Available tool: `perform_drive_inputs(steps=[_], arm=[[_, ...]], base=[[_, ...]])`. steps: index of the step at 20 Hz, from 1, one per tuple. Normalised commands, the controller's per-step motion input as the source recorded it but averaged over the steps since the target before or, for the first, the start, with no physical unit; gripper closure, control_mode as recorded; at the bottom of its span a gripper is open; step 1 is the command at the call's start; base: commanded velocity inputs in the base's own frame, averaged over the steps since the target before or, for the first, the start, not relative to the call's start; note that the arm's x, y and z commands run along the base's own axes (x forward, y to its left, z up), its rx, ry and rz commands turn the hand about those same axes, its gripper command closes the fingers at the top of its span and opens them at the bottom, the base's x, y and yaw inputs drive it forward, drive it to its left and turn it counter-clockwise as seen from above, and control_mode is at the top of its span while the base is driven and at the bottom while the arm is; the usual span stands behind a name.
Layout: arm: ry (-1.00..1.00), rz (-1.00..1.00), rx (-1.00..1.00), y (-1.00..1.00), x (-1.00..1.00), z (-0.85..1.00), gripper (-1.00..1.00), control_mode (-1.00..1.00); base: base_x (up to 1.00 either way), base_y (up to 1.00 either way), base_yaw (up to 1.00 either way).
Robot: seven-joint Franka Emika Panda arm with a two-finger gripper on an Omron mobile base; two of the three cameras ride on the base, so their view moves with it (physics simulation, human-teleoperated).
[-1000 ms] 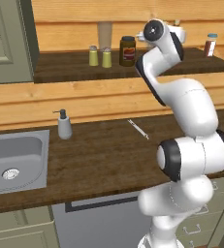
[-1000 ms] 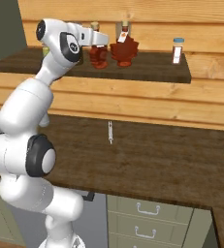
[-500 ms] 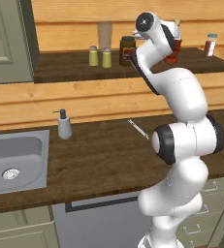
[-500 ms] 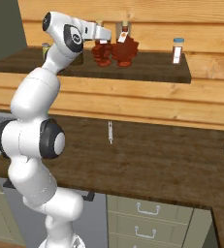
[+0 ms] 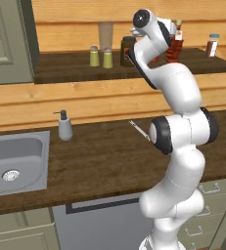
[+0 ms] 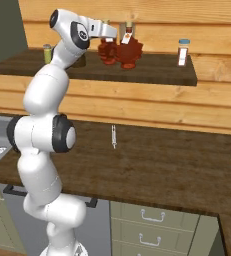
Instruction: Put the shaker and condiment bottle from the counter next to their counterparts in the cabinet.
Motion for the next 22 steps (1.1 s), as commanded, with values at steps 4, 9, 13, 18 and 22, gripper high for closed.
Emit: perform_drive_inputs(steps=[4,9,13,18,22], arm=[[0.00,0.00,0.00,0.00,0.34,-0.08,-1.00,-1.00],[0.00,0.00,0.00,0.00,0.18,0.00,-1.00,-1.00],[0.00,0.00,0.00,0.00,0.06,0.00,-1.00,-1.00],[0.00,0.00,0.00,0.00,0.00,0.00,-1.00,-1.00],[0.00,0.00,0.00,0.00,-0.11,0.00,-1.00,-1.00]], base=[[0.00,0.00,0.00],[0.00,0.00,0.00],[0.00,0.00,0.00],[0.00,0.00,0.00],[0.00,0.00,0.00]])
